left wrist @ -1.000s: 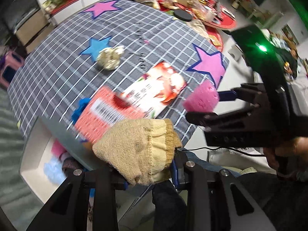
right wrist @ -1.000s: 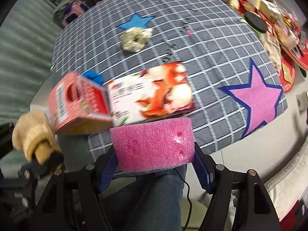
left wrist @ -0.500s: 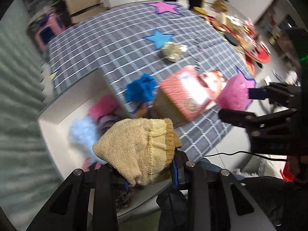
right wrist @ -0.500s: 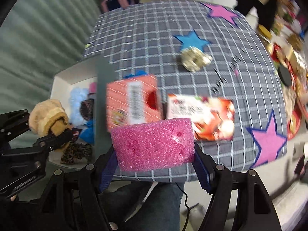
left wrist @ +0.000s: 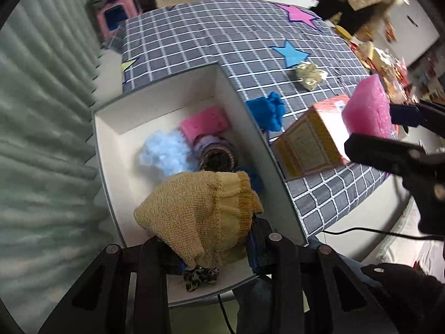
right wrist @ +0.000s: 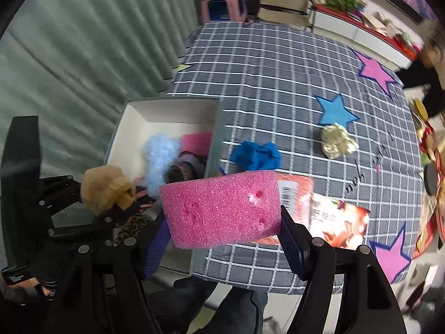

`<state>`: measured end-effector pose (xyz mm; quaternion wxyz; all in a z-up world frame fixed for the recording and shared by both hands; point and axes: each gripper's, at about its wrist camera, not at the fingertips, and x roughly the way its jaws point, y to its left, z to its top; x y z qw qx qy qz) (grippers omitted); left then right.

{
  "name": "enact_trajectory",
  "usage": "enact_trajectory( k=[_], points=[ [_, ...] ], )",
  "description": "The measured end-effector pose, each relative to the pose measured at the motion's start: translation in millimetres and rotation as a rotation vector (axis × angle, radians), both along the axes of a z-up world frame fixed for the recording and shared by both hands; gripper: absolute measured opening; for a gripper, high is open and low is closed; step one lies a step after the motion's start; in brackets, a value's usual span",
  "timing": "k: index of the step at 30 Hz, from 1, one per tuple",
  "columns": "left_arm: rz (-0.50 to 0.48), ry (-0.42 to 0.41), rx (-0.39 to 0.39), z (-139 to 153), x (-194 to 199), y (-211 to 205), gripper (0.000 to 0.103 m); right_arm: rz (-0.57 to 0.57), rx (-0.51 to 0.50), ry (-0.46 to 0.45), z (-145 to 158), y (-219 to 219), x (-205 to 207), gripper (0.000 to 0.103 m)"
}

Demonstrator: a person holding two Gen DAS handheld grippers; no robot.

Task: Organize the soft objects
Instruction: 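Carry the tan sock and pink foam block over the white box with both tools, then open both tools to drop the sock and foam block into the box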

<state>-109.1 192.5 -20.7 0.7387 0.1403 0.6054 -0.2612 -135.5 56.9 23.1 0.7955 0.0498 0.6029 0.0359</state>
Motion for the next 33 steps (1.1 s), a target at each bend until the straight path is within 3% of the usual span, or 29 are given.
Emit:
enact_trajectory(
  k=[14, 23, 33],
  points=[
    [0.214, 0.044, 0.018, -23, 13, 40, 0.034, 0.071, 0.057, 0.072, -22, 20, 7, 0.073],
    [0.259, 0.080, 0.033, -37, 12, 50, 0.034, 0.187, 0.045, 0.108, -33, 52, 26, 0.073],
    [0.275, 0.107, 0.043, -48, 9, 46, 0.034, 0.231, 0.032, 0.102, -34, 75, 57, 0.073]
  ],
)
